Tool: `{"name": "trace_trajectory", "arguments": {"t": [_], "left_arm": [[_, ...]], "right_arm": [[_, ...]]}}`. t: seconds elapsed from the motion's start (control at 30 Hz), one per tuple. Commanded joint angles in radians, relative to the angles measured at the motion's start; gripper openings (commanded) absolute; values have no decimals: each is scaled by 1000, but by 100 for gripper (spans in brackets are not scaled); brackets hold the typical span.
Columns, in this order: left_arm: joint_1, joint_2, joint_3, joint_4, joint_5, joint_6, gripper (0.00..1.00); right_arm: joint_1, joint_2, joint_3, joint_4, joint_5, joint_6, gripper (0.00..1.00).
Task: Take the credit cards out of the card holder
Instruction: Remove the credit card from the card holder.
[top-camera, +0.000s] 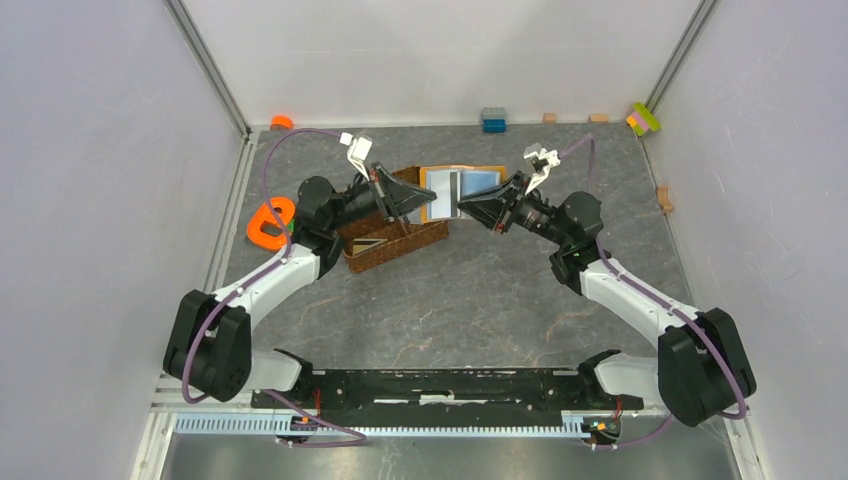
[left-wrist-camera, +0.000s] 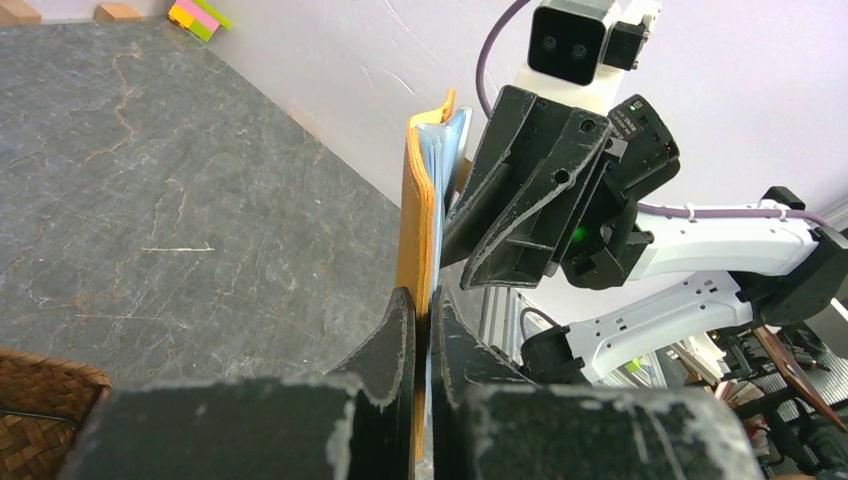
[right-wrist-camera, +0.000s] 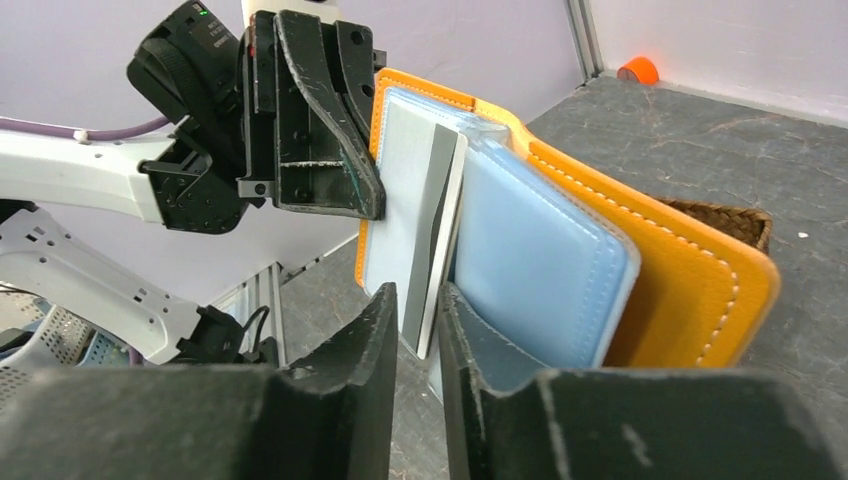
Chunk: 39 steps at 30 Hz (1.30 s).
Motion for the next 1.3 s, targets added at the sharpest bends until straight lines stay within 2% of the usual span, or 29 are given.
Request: {"name": "trace_trajectory", "arguments": {"t": [0.0, 0.23, 0.5, 0.73, 0.9, 1.07, 1.17, 1.27], "left_arm": [[-3, -5, 23, 29, 56, -9, 2], [7, 69, 29, 196, 118, -117, 2], [0, 84, 34, 220, 137, -129, 2], [-4, 96, 41, 210, 137, -99, 3], [-5, 123, 53, 228, 148, -109, 10], [-4, 170, 60, 366, 189, -207, 9], [-3, 209, 67, 473, 216, -296, 4], [-4, 254, 80, 601, 245, -400, 2]], "right_arm": [[5, -21, -26, 172, -91, 103, 23], [3, 38, -27, 344, -163, 222, 16], [2, 78, -12, 375, -175, 251, 26], [3, 84, -20, 440, -197, 299, 25], [3, 89, -24, 486, -209, 334, 25], [3, 106, -18, 491, -206, 341, 26], [0, 116, -15, 488, -196, 344, 37], [-10, 126, -15, 477, -181, 341, 40]]}}
